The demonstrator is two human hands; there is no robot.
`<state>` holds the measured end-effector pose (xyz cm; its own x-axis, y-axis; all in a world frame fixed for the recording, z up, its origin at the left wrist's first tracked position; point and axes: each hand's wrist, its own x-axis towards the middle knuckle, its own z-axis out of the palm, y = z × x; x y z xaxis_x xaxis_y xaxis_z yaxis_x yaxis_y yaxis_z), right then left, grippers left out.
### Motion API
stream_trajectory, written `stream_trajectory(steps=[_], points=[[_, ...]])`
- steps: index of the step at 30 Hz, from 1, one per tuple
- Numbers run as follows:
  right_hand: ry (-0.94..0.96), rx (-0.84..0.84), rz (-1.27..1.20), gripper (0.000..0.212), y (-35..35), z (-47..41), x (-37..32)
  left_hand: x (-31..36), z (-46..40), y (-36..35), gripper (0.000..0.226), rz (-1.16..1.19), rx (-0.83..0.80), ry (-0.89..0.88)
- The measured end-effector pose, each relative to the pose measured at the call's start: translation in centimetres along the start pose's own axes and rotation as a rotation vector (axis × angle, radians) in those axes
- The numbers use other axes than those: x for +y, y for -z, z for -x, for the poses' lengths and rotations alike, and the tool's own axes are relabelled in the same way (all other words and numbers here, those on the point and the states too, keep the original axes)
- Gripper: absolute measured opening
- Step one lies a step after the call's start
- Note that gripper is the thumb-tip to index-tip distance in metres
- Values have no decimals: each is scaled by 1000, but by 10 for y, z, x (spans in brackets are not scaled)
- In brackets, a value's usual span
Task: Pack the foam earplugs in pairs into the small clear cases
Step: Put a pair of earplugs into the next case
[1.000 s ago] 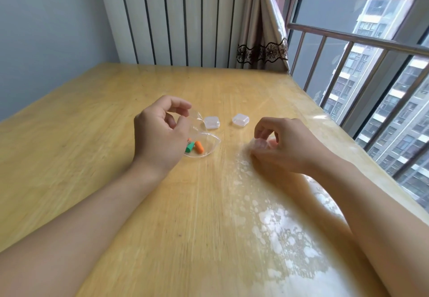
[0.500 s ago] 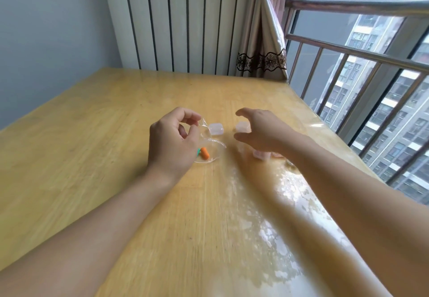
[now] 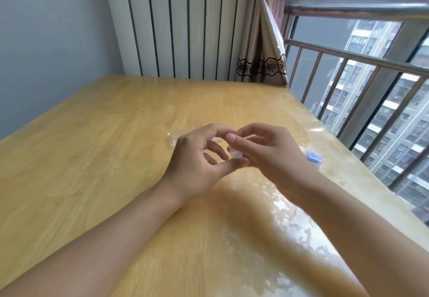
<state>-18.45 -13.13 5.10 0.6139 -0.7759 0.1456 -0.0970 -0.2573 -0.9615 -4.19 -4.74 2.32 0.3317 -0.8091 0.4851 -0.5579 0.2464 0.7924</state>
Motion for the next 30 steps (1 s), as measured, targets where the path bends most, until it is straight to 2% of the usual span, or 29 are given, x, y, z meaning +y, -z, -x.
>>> stream_trajectory(steps=[2, 5, 8, 11, 15, 20, 24, 27, 30], points=[[-63, -16, -134, 34, 3, 9, 5, 3, 4, -5, 37, 38, -8, 8], [-103, -130, -241, 37, 11, 10, 6, 4, 4, -7, 35, 152, -4, 100], [-86, -192, -248, 27, 17, 10, 6, 2, 3, -4, 46, 211, -8, 189], [-87, -150, -219, 26, 16, 11, 10, 2, 5, -6, 53, 262, -42, 250], [-40, -61, -141, 21, 13, 11, 12, 5, 4, -3, 38, 320, -58, 268], [108, 35, 134, 23, 7, 12, 15, 5, 4, 0, 37, 338, -88, 306], [142, 43, 241, 29, 6, 13, 15, 2, 3, 0, 37, 341, -113, 311], [161, 32, 281, 20, 6, 13, 19, 0, 3, 1, 37, 325, -143, 300], [148, 7, 298, 28, 7, 12, 21, -1, 4, 2, 31, 318, -182, 280]])
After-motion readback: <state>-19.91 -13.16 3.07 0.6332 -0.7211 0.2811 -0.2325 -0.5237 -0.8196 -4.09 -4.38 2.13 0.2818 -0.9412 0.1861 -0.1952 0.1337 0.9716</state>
